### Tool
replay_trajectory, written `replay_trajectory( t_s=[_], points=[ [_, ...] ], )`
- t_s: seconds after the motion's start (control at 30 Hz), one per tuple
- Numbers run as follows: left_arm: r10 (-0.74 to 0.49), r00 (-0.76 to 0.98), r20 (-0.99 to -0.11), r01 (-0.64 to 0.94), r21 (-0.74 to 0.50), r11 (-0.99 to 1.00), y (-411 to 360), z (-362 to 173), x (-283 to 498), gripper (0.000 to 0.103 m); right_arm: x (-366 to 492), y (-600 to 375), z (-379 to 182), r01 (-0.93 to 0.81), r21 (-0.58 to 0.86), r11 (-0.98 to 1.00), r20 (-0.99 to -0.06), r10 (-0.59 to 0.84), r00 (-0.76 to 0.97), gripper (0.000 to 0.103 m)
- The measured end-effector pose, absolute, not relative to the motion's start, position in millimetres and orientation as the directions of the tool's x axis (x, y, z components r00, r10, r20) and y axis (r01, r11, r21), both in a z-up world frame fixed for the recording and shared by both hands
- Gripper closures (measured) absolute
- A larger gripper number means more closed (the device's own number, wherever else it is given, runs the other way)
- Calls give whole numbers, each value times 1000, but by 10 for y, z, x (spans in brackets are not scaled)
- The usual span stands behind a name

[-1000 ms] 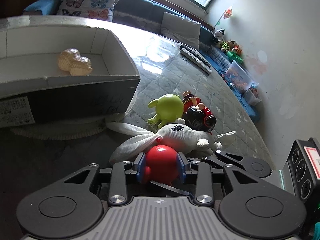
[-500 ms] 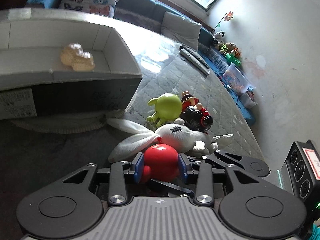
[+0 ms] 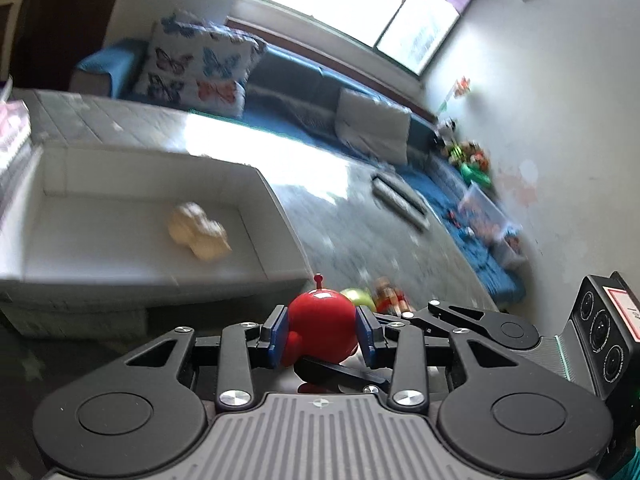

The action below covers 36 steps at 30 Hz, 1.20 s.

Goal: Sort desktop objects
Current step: 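Lift the red toy with the left gripper and carry it into the box, then open the left gripper to release the red toy beside the peanut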

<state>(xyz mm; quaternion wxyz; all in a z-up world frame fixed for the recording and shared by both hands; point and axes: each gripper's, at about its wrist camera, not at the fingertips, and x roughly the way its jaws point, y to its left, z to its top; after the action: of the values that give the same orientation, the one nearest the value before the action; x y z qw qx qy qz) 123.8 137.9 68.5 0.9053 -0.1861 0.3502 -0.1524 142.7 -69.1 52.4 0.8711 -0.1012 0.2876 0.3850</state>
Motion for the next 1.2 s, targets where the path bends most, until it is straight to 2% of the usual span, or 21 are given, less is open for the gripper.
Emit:
replay_trajectory(
  t_s=[0.27, 0.67, 0.87, 1.2],
  points=[
    [-336, 740, -582, 67, -434, 898, 1883, 795, 1727, 63, 2002, -135, 656, -776, 54, 629, -578, 653, 489, 55],
    [-310, 675, -670, -96, -496, 863, 2588, 307, 2392, 64, 2859, 568, 234, -798, 166, 580, -693, 644, 324, 55],
    [-307, 648, -697, -134, -501, 855, 2697, 130, 2489, 65, 2986, 751, 38, -799, 166, 578, -746, 604, 281, 55],
    [-301, 633, -714, -150, -493, 857, 2695, 71, 2463, 67, 2985, 815, -70, -805, 151, 574, -779, 570, 261, 55]
  ],
)
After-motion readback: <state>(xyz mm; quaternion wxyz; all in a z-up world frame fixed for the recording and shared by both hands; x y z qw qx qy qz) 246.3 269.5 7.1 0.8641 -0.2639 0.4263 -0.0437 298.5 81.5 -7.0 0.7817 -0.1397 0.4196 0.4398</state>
